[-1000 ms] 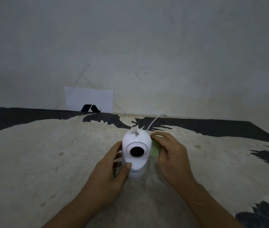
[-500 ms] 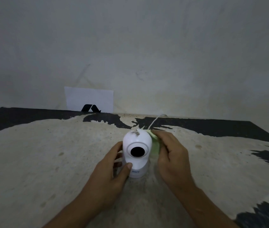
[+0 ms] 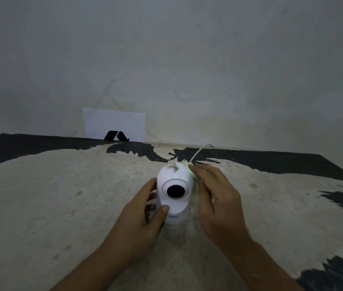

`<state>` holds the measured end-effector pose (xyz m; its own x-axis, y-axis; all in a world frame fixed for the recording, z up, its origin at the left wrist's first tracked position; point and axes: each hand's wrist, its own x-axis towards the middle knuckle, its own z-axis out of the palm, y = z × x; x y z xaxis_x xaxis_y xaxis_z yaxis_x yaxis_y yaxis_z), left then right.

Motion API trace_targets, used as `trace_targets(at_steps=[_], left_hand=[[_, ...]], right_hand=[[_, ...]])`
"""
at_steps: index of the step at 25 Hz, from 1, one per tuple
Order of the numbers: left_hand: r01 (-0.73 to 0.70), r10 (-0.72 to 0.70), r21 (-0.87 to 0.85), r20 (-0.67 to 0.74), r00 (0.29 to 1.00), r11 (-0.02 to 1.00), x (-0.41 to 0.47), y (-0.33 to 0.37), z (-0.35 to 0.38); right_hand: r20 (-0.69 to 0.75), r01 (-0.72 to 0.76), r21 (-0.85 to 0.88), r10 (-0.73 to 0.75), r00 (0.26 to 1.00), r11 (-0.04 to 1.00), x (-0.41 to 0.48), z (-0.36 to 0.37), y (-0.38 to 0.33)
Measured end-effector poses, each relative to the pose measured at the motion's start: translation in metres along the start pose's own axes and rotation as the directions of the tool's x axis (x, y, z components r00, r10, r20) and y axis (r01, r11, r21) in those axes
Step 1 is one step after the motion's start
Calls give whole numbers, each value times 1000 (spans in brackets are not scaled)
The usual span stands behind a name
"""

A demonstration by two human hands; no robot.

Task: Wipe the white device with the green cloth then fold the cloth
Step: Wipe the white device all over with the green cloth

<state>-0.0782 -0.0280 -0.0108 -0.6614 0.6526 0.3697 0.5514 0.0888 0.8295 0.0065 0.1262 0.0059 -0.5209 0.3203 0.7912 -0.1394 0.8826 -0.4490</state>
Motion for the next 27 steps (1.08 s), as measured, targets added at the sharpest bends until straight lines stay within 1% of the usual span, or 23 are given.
trace_targets(at_steps=[1, 3, 4, 7, 10, 14, 16, 18, 19, 20, 22, 23, 24, 25, 27], left_hand=[[2, -2, -2, 2, 1000, 1000, 0, 0, 0], [1, -1, -8, 8, 1000, 1000, 0, 0, -1], [-3, 3, -11, 11, 1000, 1000, 0, 0, -1], [-5, 5, -10, 15, 1000, 1000, 0, 0, -1], [0, 0, -10, 17, 1000, 1000, 0, -1, 0], [-2, 3, -11, 22, 1000, 1000, 1, -3, 0], [4, -4, -12, 14, 1000, 1000, 2, -5, 1], [30, -30, 3, 5, 1000, 1000, 2, -5, 1], [38, -38, 6, 4, 999, 999, 2, -5, 1], [35, -35, 2, 9, 999, 999, 2, -5, 1], [31, -32, 7, 19, 999, 999, 2, -6, 2], [35, -36, 15, 19, 999, 999, 2, -6, 1], [38, -38, 16, 14, 999, 999, 2, -7, 1], [39, -39, 12, 11, 999, 999, 2, -8, 2], [42, -42, 16, 4, 999, 999, 3, -10, 3]], right_hand=[[24, -29, 22, 29, 999, 999, -1, 1, -1], [55, -165, 76, 162, 985, 983, 1, 0, -1], [46, -203, 101, 199, 979, 974, 1, -1, -1], [-33, -153, 123, 158, 987, 981, 2, -2, -11], [-44, -62, 53, 64, 997, 997, 1, -1, -17], [-58, -86, -2, 85, 995, 996, 2, 1, -24], [-30, -51, -42, 50, 998, 998, 1, 5, -35], [56, 73, -120, -67, 996, 990, 1, 5, -45], [59, 111, -126, -105, 993, 986, 2, 4, -44], [29, 93, -108, -90, 996, 990, 4, 2, -43], [-61, 11, -73, -15, 998, 997, 8, -2, -38], [-80, -33, -76, 27, 996, 997, 9, -2, -36], [-73, -53, -93, 47, 996, 994, 9, -1, -36], [-47, -44, -113, 39, 998, 993, 7, 1, -36], [57, 52, -151, -43, 997, 987, 5, 4, -38]])
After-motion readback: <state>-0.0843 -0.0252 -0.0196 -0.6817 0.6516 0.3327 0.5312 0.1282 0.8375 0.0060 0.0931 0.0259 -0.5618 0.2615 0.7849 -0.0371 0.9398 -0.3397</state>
